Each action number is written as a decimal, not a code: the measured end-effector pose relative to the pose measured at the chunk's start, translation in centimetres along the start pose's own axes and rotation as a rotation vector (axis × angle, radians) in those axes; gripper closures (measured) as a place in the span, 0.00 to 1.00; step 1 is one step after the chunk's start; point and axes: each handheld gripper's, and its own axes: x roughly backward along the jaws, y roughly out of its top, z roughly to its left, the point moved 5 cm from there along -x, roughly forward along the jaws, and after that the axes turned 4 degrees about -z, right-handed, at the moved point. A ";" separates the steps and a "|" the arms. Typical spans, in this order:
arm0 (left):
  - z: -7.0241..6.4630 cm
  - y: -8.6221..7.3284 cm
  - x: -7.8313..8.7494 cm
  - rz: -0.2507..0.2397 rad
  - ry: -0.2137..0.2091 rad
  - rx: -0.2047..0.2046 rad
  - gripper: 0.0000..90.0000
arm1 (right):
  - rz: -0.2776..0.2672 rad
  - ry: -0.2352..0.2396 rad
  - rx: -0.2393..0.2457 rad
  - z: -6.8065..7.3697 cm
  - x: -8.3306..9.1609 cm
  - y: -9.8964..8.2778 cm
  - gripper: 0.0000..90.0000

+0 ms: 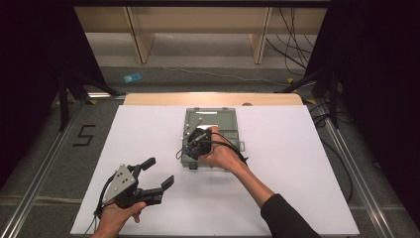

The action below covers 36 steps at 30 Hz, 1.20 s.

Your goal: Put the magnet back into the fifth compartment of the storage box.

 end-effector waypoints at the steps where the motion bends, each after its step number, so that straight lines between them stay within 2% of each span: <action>1: 0.0 0.0 0.0 -0.001 0.001 -0.001 0.17 | 0.003 -0.003 -0.002 0.0 -0.1 0.0 0.69; 3: -0.1 0.0 0.0 0.001 -0.002 0.009 0.17 | 0.010 -0.002 0.000 0.0 -0.3 -0.1 0.69; 11: -0.1 0.0 0.0 -0.002 -0.003 0.004 0.17 | 0.018 0.005 -0.003 -0.1 -1.1 -0.3 0.69; 14: 0.0 0.1 0.0 -0.003 -0.003 0.000 0.17 | 0.012 -0.005 -0.032 -0.1 -1.1 -0.3 0.56; 17: 0.0 0.1 -0.1 -0.014 -0.011 0.003 0.17 | -0.015 -0.028 -0.042 -0.4 -0.8 0.0 0.48; 18: 0.1 0.1 -0.1 -0.018 -0.009 -0.009 0.17 | -0.027 -0.026 -0.049 -0.4 -0.6 0.1 0.46; 20: -0.1 0.1 -0.1 -0.015 -0.011 0.009 0.17 | -0.049 -0.038 -0.065 -0.5 -0.1 0.2 0.41; 23: 0.1 0.1 0.0 -0.013 -0.010 -0.012 0.17 | -0.068 -0.049 -0.075 -0.5 0.7 0.3 0.38; 24: 0.0 0.1 -0.1 -0.017 -0.012 0.004 0.17 | -0.077 -0.054 -0.083 -0.5 1.0 0.4 0.37; 25: 0.0 0.1 0.0 -0.003 -0.002 0.001 0.17 | -0.087 -0.053 -0.083 -0.5 1.3 0.4 0.37; 30: 0.0 0.1 0.0 -0.002 -0.003 -0.002 0.17 | -0.109 -0.063 -0.100 -0.4 2.5 0.5 0.35; 36: 0.0 0.1 0.0 -0.003 -0.003 0.000 0.17 | -0.127 -0.067 -0.101 -0.4 3.2 0.3 0.33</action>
